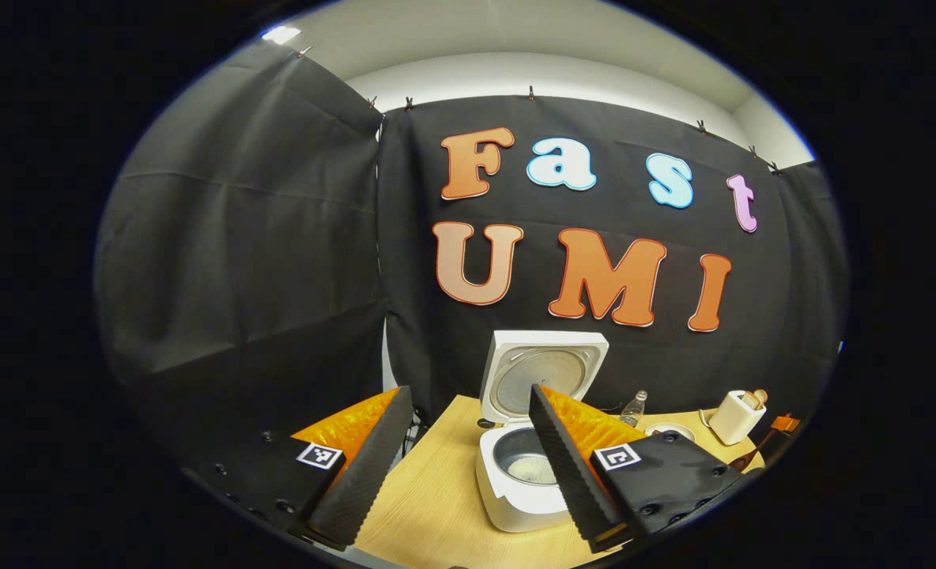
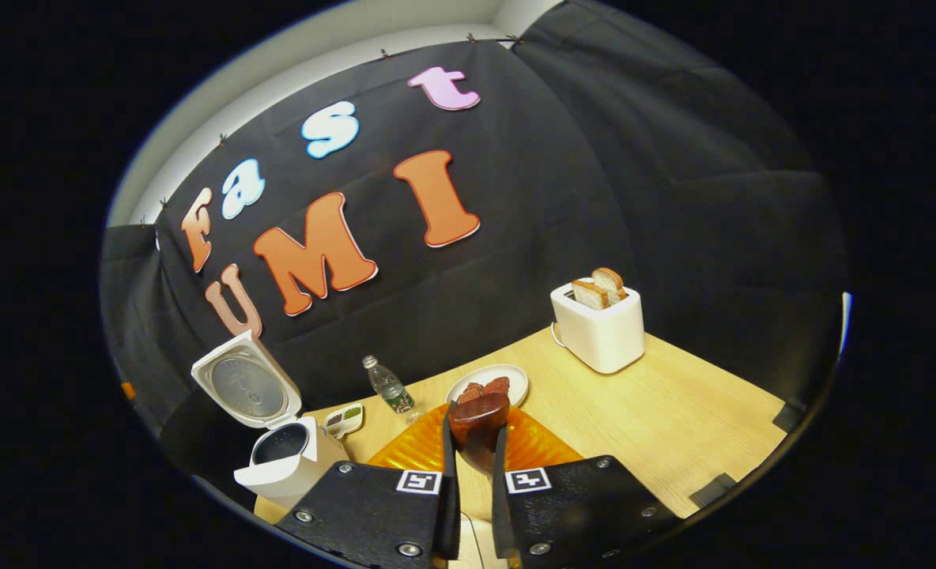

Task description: Close the left gripper, press the button to open the rice cooker; take a wooden spoon from the chopstick holder with the right hand, scoop a spoonful of rice and pour it into the rice cooker, then put the wooden spoon back into the chopstick holder.

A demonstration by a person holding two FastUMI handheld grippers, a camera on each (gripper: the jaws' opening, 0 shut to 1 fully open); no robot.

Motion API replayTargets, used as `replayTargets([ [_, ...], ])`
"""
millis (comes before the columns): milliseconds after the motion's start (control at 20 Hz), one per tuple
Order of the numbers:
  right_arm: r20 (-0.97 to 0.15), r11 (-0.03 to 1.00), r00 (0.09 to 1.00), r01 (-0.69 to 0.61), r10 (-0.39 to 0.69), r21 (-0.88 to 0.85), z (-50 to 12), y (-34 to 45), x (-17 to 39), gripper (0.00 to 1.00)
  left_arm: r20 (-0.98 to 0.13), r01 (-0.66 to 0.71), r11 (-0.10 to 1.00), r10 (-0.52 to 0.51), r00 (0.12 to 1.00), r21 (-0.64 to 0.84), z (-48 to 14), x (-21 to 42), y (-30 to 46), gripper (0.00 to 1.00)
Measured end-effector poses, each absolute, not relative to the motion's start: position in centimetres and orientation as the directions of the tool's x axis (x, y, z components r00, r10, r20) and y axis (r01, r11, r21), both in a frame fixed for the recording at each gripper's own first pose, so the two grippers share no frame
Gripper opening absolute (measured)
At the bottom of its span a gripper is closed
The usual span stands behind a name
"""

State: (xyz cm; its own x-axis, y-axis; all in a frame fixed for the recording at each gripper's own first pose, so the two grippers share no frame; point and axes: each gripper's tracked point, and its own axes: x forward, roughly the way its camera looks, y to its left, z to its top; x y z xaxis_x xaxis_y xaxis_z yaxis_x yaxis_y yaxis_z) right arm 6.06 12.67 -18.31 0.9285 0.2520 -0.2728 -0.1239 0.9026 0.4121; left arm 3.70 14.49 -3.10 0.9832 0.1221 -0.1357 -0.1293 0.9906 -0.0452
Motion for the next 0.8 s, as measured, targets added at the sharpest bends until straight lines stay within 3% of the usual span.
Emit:
replayTargets([
  [250, -0.208, 0.873, 0.932, -0.176, 0.297, 0.455, -15.8, 15.9, 3.0, 0.16, -0.135, -0.102, 0.994, 0.095, 0.986, -0.044, -3.3, 4.2, 16.1, 1.0],
  [550, -0.262, 0.873, 0.893, -0.234, 0.367, 0.428, -21.0, 20.8, 1.4, 0.15, -0.146, -0.097, 0.995, 0.093, 0.985, -0.022, -3.6, 4.3, 17.3, 1.0],
  [800, -0.274, 0.91, 0.903, -0.231, 0.332, 0.343, -25.4, 22.0, 2.4, 0.15, -0.149, -0.087, 0.995, 0.092, 0.985, 0.041, -3.7, 4.0, 17.4, 1.0],
])
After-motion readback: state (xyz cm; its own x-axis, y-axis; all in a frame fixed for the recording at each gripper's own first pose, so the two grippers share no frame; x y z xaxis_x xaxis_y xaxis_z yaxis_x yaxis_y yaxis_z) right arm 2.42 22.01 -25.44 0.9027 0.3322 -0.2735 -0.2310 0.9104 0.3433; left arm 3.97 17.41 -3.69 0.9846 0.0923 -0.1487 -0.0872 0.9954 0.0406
